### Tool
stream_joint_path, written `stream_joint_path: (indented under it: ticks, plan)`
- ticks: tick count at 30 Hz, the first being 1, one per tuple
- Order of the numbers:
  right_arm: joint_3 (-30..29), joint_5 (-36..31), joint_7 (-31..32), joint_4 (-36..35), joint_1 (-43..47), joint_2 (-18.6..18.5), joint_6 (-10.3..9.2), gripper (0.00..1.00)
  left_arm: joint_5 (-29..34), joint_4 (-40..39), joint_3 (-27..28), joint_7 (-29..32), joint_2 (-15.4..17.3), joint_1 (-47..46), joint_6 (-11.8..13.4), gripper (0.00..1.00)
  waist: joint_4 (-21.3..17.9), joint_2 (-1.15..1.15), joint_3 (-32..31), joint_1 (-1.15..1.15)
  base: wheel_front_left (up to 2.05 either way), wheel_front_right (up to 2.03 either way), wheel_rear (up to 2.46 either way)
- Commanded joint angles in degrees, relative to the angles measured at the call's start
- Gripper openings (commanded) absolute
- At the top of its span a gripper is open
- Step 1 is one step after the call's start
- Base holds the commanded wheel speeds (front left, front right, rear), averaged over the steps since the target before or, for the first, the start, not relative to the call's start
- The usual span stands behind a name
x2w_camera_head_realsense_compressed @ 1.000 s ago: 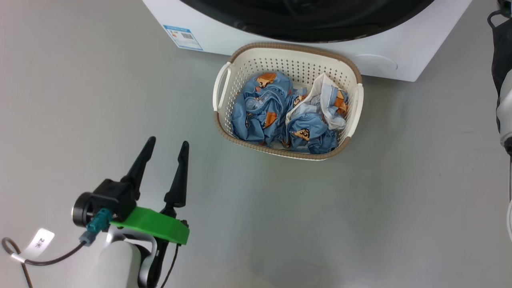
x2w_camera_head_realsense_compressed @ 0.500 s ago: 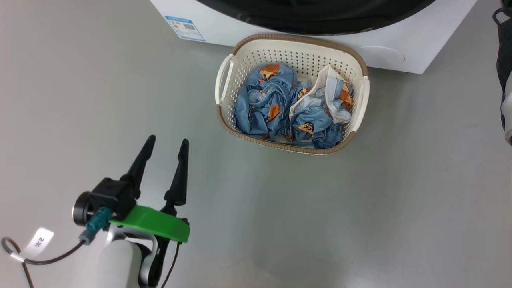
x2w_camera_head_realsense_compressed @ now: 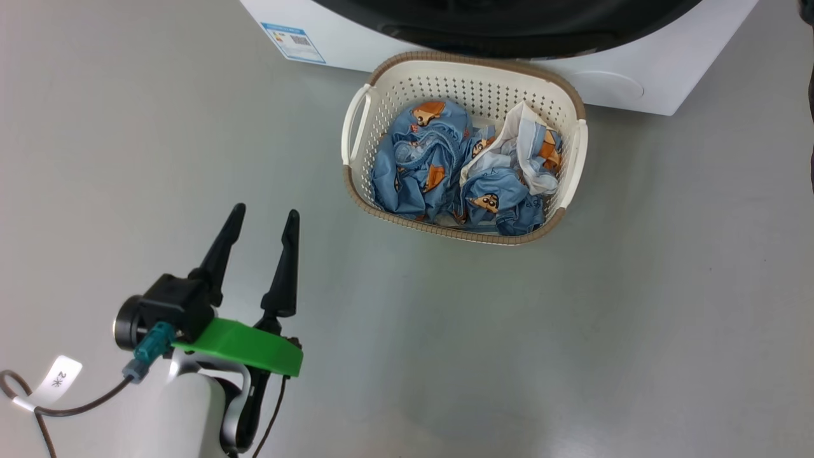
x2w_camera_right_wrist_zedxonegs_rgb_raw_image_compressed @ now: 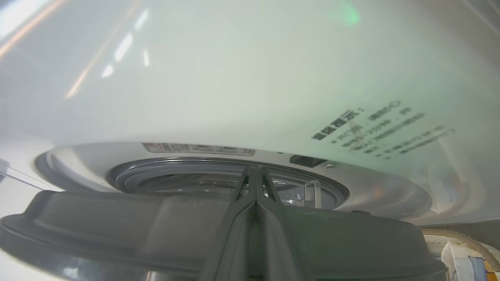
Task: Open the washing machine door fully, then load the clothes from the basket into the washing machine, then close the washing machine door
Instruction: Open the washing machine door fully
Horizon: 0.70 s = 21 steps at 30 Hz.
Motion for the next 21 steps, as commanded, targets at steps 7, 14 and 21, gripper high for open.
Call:
stream_joint_path:
  ticks: [7, 14, 21]
  plan:
    - [-0.3, 0.7, 7.1, -1.8, 0.4, 3.0, 0.09, 0.00, 0.3, -1.9, 2.2, -0.4, 1.6, -0.6, 0.4, 1.00, -0.2, 0.00, -0.6, 0.00, 0.00, 0.00, 0.00]
    - [-0.8, 0.2, 12.9, -3.3, 2.1, 3.3, 0.09, 0.00, 0.6, -2.1, 2.5, -0.4, 1.6, -0.4, 0.4, 1.00, -0.4, 0.00, -1.5, 0.00, 0.00, 0.00, 0.00]
    - [-0.1, 0.4, 18.7, -6.9, 4.3, 4.1, 0.09, 0.00, 1.1, -2.6, 2.9, -0.4, 1.6, -0.2, 0.4, 1.00, -1.0, 0.00, -2.4, 0.00, 0.00, 0.00, 0.00]
